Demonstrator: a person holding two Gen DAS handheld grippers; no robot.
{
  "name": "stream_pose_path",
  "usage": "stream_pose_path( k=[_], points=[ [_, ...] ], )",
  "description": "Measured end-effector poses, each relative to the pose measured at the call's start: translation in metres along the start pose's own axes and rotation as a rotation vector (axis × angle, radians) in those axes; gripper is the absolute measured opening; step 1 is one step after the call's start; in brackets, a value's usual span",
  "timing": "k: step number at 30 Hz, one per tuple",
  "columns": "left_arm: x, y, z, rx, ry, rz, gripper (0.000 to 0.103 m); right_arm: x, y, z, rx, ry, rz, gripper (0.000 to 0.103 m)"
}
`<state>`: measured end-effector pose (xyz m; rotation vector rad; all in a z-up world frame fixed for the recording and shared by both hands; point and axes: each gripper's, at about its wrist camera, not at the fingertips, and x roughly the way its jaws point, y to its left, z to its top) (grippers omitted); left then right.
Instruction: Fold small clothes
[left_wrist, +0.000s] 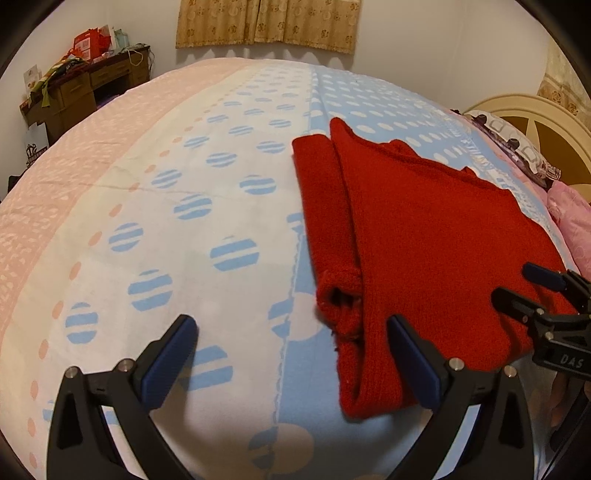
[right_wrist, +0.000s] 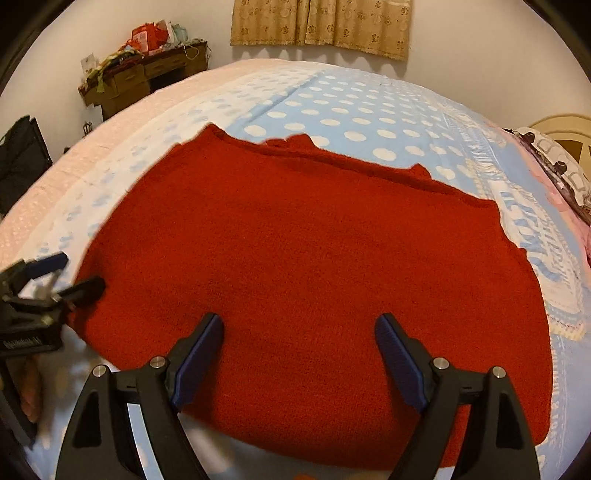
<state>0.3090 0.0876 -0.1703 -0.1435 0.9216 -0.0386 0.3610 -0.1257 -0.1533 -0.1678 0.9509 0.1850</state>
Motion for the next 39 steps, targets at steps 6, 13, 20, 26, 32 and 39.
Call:
stream_pose_path(
  k=[6,13,20,26,32,39],
  points=[
    [-0.004,0.005,-0.001,-0.030,0.009,-0.027,0.103,0.004,0.009,-0.003,-0.030,0.007,-0.009,0.087],
    [-0.024,0.033,0.008,-0.039,0.010,-0.010,0.103,-0.028,0.041,-0.007,-0.186,-0.075,0.000,0.087],
    [-0.030,0.068,0.031,-0.067,0.027,-0.004,0.103,-0.035,0.109,-0.013,-0.376,-0.106,0.075,0.087],
    [-0.029,0.073,0.050,-0.066,0.025,-0.046,0.103,-0.021,0.150,-0.025,-0.545,-0.098,0.001,0.087],
    [-0.003,0.062,0.065,-0.070,0.082,-0.150,0.103,-0.012,0.155,-0.021,-0.574,-0.121,-0.083,0.067],
    [0.029,0.031,0.090,-0.054,0.113,-0.267,0.103,-0.009,0.156,-0.025,-0.587,-0.141,-0.119,0.048]
  ],
)
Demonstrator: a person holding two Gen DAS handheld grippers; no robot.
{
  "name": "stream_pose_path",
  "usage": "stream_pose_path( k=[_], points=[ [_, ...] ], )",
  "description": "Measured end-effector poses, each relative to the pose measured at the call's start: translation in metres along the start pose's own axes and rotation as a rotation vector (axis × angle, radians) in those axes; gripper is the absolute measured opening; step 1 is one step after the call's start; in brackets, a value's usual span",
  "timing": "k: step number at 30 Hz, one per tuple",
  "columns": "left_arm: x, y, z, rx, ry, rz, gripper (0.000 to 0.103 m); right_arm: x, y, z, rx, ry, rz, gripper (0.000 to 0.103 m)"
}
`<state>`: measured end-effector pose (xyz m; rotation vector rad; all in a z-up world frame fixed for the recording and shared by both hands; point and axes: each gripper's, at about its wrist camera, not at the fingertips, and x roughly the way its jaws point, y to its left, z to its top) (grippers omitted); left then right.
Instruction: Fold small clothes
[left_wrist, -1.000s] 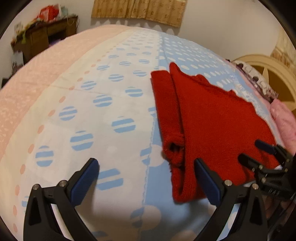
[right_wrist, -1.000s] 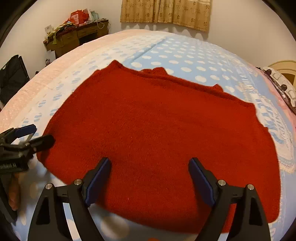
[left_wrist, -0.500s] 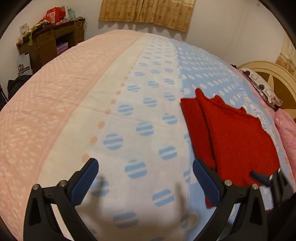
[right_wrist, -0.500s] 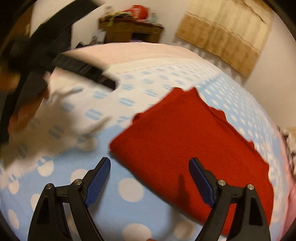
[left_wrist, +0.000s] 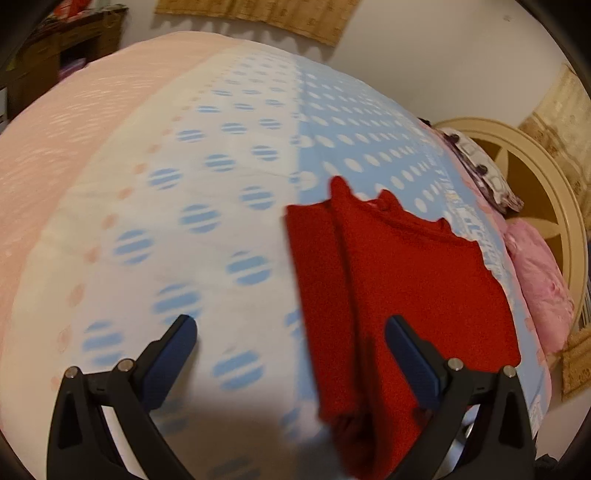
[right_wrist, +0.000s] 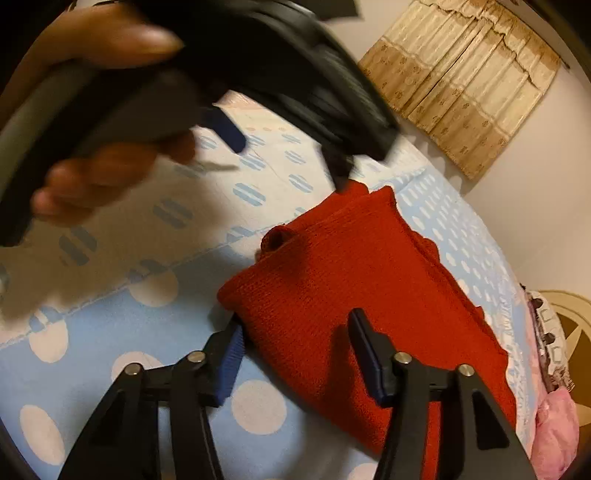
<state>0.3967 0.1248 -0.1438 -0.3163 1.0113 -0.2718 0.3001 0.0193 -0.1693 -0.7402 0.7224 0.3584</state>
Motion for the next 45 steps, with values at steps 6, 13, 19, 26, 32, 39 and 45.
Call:
stream_pose_path(
  k=[6,13,19,26,32,39,45],
  points=[
    [0.031,-0.007,0.022,0.016,0.009,0.002,0.103,0.006,0.004,-0.002,-0.011,0.007,-0.003,0.038],
    [0.047,-0.008,0.031,0.009,-0.005,-0.035,0.080,0.004,0.007,-0.003,-0.017,0.005,-0.012,0.038],
    [0.053,0.004,0.040,-0.069,0.031,-0.123,0.019,-0.003,0.009,-0.002,-0.037,-0.014,0.001,0.017],
    [0.045,0.005,0.043,-0.102,0.009,-0.162,0.015,-0.024,-0.009,-0.004,0.017,-0.046,0.026,0.009],
    [0.049,0.000,0.046,-0.118,0.008,-0.154,0.015,-0.023,-0.008,-0.009,0.014,-0.044,0.023,0.009],
    [0.057,0.007,0.043,-0.179,0.028,-0.173,0.047,-0.016,-0.001,-0.008,0.008,-0.026,0.031,0.009],
    [0.050,0.002,0.043,-0.111,0.017,-0.174,0.014,-0.025,0.001,-0.008,-0.001,-0.043,0.039,0.009]
  ],
)
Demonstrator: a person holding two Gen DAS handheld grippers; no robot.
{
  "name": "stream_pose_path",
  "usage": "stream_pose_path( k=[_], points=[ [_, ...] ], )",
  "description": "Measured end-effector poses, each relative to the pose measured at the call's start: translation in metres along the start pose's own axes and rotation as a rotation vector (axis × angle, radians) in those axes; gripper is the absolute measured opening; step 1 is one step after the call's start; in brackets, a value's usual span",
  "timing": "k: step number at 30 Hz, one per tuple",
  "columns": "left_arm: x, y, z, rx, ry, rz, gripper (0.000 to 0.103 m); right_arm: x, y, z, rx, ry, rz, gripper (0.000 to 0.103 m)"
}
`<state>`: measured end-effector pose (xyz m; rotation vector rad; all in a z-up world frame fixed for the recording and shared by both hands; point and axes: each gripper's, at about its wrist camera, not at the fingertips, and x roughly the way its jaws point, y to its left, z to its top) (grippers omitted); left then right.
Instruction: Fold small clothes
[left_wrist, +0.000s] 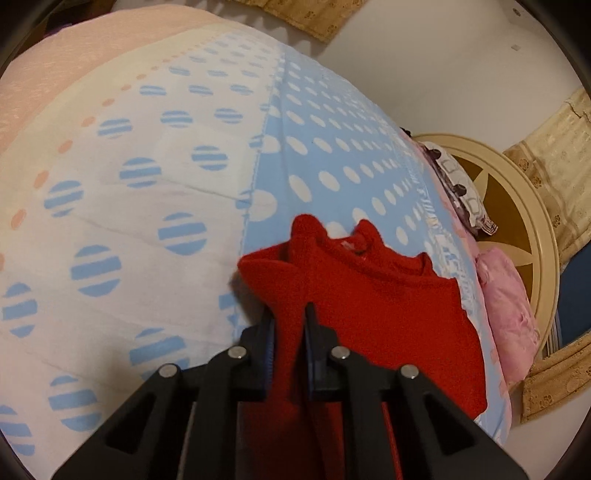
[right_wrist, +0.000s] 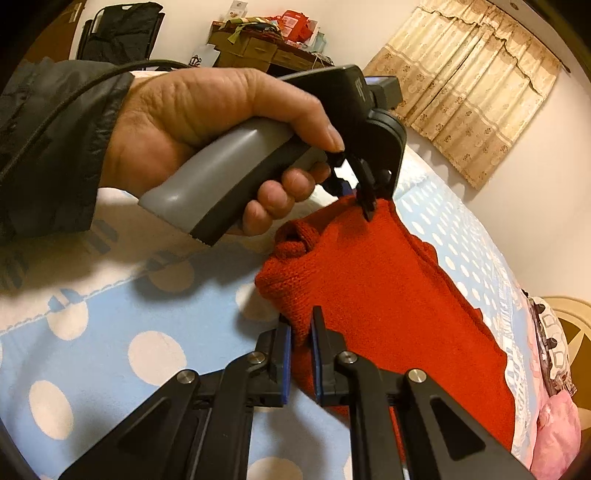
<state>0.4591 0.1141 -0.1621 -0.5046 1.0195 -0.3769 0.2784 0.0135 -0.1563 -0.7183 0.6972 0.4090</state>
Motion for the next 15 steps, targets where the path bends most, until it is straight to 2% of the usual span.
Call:
stream_pose_path(
  k=[4,15],
  points=[
    [-0.011,-0.002,0.005,-0.046,-0.020,-0.056,0.014,-0.011,-0.004,-0.001,0.010,-0.019,0.012,0.009],
    [-0.023,-0.057,0.020,0.015,-0.069,-0.099,0.014,-0.038,-0.062,-0.019,0.192,-0.067,0.039,0.008]
  ],
)
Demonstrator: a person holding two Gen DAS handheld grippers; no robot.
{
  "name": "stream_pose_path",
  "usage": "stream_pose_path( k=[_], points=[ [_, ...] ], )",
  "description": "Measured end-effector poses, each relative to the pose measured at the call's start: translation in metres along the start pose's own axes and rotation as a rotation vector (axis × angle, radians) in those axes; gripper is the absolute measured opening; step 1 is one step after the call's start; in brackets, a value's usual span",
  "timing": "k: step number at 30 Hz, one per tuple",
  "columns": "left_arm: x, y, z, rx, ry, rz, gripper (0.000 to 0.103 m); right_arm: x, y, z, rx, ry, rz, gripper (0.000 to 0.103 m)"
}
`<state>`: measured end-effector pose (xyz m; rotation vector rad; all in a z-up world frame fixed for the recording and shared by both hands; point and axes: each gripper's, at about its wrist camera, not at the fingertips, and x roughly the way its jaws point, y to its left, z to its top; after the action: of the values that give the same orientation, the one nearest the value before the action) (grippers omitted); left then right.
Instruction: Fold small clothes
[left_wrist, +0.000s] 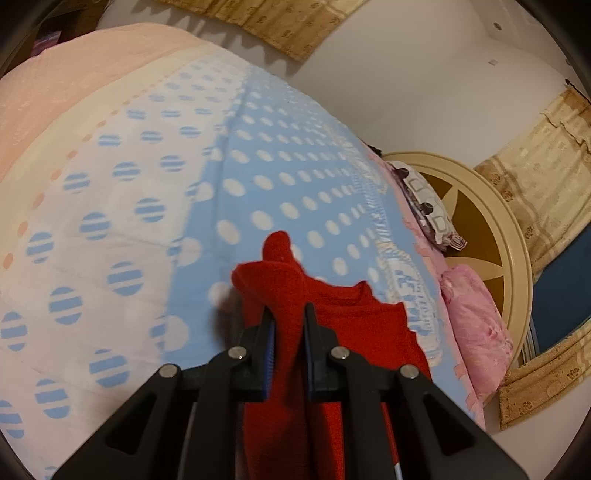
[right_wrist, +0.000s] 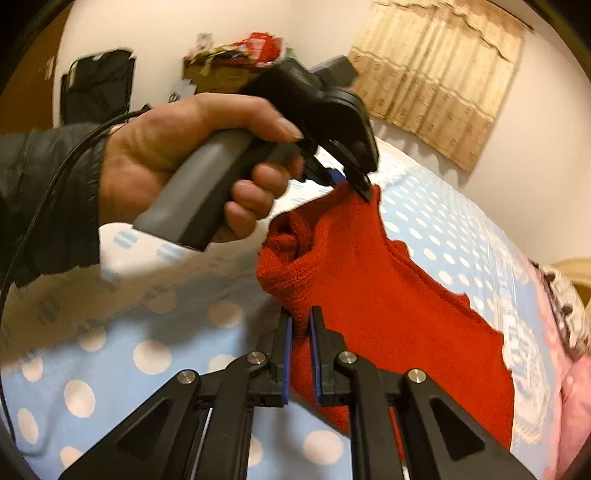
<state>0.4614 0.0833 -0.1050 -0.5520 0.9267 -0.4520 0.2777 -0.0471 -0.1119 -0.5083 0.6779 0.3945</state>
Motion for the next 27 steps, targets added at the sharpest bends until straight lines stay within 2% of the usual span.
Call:
stream_pose_path(
  k=[14,27],
  points=[
    [0.020,-0.067,0.005,0.083,-0.011,-0.033,0.014,-0.029,-0.043,-0.018,0.147,-0.051,-0.056,0.008],
    [0.080,-0.161,-0.016,0.238,0.060,-0.043,0.014,-0.050,-0.102,-0.059,0.319,-0.021,-0.115,0.008]
  ],
)
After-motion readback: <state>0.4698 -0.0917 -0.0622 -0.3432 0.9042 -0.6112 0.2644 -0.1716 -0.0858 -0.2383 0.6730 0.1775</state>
